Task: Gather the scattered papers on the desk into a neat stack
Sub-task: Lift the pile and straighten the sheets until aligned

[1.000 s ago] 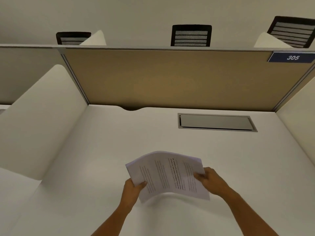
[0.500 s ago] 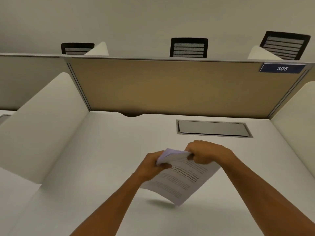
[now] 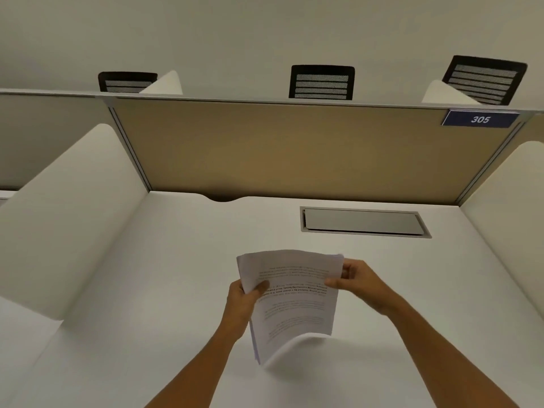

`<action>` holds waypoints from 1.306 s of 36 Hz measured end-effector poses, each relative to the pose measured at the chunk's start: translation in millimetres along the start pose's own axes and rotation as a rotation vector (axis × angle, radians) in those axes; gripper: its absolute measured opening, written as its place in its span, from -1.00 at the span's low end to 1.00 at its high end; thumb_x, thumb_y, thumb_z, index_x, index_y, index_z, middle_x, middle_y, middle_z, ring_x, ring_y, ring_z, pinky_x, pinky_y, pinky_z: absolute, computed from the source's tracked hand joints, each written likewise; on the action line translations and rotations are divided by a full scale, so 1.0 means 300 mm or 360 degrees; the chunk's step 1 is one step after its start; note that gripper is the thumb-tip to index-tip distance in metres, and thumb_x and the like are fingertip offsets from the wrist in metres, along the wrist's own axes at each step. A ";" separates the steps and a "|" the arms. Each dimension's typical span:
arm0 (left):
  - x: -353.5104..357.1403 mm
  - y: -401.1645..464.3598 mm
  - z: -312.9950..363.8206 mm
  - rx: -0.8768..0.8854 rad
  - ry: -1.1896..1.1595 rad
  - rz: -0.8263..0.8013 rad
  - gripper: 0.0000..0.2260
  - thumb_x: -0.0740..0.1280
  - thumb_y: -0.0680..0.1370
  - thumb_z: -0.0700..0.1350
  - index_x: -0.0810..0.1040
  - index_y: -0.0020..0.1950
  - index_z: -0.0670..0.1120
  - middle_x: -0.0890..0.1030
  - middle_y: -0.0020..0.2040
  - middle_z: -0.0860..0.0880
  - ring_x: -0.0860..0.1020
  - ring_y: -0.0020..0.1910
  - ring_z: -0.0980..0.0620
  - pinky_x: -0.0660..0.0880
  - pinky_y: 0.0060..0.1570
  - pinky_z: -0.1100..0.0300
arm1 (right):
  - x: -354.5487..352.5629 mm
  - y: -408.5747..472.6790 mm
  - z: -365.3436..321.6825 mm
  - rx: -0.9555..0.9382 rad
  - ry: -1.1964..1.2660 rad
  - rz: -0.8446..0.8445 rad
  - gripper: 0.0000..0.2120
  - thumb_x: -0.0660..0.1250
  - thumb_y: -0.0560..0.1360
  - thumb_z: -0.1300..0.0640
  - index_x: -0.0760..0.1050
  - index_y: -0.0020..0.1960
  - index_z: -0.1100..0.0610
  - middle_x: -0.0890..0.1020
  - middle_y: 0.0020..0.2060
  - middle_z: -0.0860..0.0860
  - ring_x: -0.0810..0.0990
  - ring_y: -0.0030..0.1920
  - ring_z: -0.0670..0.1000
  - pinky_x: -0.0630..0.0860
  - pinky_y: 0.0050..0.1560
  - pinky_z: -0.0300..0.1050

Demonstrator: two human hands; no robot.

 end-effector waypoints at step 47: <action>-0.023 0.034 -0.067 0.0029 0.0416 -0.0078 -0.79 0.42 0.55 -0.18 0.67 0.04 0.14 0.74 -0.06 0.09 0.69 -0.04 0.08 0.63 -0.19 0.27 | 0.213 0.028 0.277 0.0193 -0.0059 0.0472 -0.85 0.27 0.63 -0.02 0.59 0.12 -0.17 0.71 0.03 -0.05 0.67 0.08 -0.03 0.65 0.12 0.01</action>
Point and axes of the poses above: each hand's wrist, its own y-axis towards the middle knuckle, its own x-axis out of the palm, z = x × y, the point moved 1 cm from there along y, towards the middle knuckle
